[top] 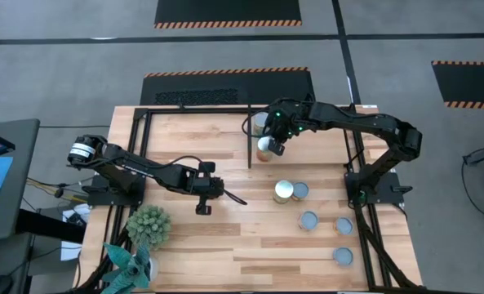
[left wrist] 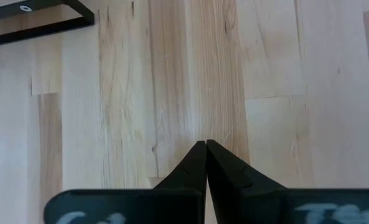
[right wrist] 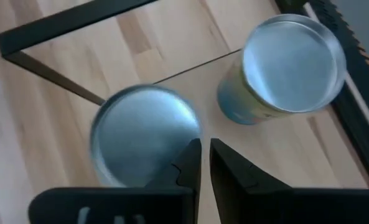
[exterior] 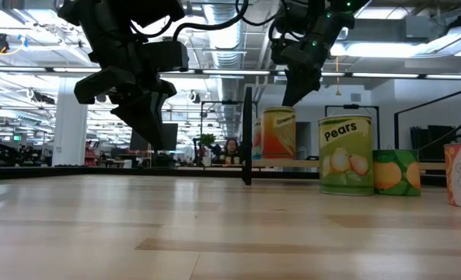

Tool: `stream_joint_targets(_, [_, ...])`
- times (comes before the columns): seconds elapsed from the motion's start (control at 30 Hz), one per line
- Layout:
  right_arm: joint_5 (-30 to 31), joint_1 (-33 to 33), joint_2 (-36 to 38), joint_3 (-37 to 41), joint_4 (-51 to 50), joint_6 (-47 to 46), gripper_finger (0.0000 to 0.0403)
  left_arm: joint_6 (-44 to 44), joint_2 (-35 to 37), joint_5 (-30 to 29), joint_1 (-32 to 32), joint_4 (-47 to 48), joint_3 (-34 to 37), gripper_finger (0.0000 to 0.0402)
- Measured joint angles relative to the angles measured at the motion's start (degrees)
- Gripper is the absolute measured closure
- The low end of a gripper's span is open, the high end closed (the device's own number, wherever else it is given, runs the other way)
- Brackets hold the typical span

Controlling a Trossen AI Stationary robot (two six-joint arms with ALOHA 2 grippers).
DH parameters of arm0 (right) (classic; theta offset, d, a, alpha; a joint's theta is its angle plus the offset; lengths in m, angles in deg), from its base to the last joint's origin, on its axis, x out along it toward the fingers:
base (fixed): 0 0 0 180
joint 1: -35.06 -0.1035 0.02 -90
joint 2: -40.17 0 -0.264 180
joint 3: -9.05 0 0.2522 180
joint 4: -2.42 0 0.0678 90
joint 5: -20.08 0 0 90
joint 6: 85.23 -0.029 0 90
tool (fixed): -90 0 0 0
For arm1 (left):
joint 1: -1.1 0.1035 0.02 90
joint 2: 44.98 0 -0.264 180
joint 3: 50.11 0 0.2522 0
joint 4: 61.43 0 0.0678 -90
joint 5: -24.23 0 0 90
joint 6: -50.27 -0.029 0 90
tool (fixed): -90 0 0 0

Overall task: Pick and place cans onto a shelf
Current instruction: Put the canned green beans on the shelf, then put the canned pears on the shelf

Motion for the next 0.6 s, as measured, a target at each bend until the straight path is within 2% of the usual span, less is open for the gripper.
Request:
stream_joint_targets(0.17, [3.7, 0.0, 0.0, 0.0, -0.3, 0.1, 0.0344, 0.2, 0.0, 0.0, 0.0, 0.0, 0.0, 0.0401])
stream_joint_targets(0.37, [4.9, 0.3, 0.7, -0.1, -2.4, 0.0, 0.0344, 0.6, 0.0, 0.4, 0.0, 0.0, 0.0, 0.0401])
stream_joint_targets(0.6, [5.0, -0.7, 0.5, -0.1, -20.0, -6.0, 0.0344, 1.0, 0.0, 0.5, 0.0, 0.1, 0.0, 0.0401])
